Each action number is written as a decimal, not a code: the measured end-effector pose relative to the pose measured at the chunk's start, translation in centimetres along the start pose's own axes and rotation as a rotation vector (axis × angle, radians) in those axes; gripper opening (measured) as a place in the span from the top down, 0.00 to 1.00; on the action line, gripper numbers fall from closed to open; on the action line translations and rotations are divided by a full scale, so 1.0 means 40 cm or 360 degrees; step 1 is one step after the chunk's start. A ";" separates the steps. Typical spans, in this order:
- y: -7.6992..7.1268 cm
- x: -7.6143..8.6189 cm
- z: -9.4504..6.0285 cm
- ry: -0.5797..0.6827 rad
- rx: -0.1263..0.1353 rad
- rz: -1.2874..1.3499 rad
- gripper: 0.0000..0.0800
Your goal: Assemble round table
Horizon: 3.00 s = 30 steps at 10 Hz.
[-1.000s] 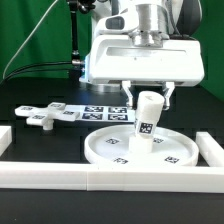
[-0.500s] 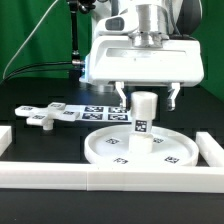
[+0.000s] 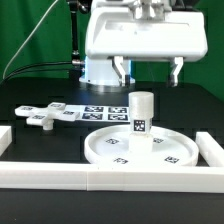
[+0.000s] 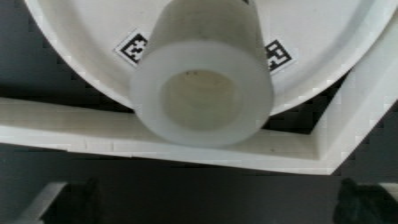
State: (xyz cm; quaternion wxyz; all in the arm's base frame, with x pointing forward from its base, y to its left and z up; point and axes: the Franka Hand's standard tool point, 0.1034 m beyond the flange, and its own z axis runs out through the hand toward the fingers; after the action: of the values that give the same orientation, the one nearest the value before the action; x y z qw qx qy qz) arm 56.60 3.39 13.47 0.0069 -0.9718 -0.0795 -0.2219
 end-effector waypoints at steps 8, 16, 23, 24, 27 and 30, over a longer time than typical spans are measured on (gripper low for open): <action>-0.006 -0.017 0.010 -0.0240 0.0059 0.0022 0.19; 0.026 -0.049 0.028 -0.0616 0.0142 0.0023 0.19; 0.023 -0.091 0.098 -0.0611 0.0131 0.0027 0.33; 0.018 -0.091 0.098 -0.0611 0.0133 0.0022 0.50; 0.016 -0.090 0.098 -0.0611 0.0131 0.0043 0.49; 0.015 -0.090 0.098 -0.0613 0.0124 0.0086 0.49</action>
Offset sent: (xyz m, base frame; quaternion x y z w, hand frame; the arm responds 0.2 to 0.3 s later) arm 0.0000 0.0000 0.0000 0.0000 0.0000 0.0000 1.0000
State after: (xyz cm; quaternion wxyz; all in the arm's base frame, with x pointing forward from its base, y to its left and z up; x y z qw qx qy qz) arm 55.17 2.43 8.38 0.0350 -0.9971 -0.0617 -0.0283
